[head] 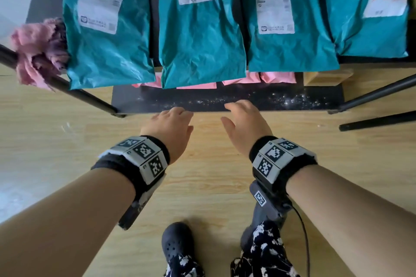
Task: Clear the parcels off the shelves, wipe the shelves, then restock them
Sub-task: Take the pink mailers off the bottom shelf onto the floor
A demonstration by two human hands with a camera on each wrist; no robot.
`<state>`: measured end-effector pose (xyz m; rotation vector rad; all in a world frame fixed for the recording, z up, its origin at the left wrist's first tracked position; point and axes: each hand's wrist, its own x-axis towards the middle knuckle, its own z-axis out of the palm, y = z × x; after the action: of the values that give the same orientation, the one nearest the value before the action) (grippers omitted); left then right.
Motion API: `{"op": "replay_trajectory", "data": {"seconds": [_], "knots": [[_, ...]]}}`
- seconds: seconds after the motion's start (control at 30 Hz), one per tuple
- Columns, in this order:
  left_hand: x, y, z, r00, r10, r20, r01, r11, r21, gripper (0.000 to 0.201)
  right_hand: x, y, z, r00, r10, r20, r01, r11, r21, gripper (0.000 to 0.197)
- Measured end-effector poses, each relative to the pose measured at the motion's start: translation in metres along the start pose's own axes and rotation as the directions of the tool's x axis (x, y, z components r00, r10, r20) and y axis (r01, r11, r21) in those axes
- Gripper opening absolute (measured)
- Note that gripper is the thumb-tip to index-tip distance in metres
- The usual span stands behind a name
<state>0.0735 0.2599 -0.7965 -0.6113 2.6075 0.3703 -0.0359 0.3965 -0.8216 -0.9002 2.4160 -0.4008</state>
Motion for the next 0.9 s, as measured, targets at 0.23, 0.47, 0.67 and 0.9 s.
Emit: {"op": "replay_trajectory", "data": {"seconds": [0.23, 0.47, 0.67, 0.9], "knots": [[0.034, -0.036, 0.045, 0.976, -0.217, 0.030, 0.218, 0.973, -0.076, 0.040, 0.045, 0.010, 0.046, 0.986, -0.103, 0.131, 0.102, 0.995, 0.009, 0.040], [0.085, -0.082, 0.083, 0.941, -0.337, -0.025, 0.326, 0.925, -0.194, 0.040, 0.117, 0.006, 0.088, 0.969, -0.191, 0.156, 0.196, 0.980, -0.018, 0.043], [0.145, -0.158, 0.111, 0.933, -0.323, -0.159, 0.302, 0.943, -0.142, 0.037, 0.203, -0.023, 0.155, 0.962, -0.264, 0.067, 0.268, 0.961, -0.064, 0.047], [0.217, -0.226, 0.142, 0.884, -0.329, -0.332, 0.273, 0.940, -0.203, 0.038, 0.283, -0.039, 0.206, 0.958, -0.284, -0.051, 0.283, 0.959, -0.022, 0.050]]}}
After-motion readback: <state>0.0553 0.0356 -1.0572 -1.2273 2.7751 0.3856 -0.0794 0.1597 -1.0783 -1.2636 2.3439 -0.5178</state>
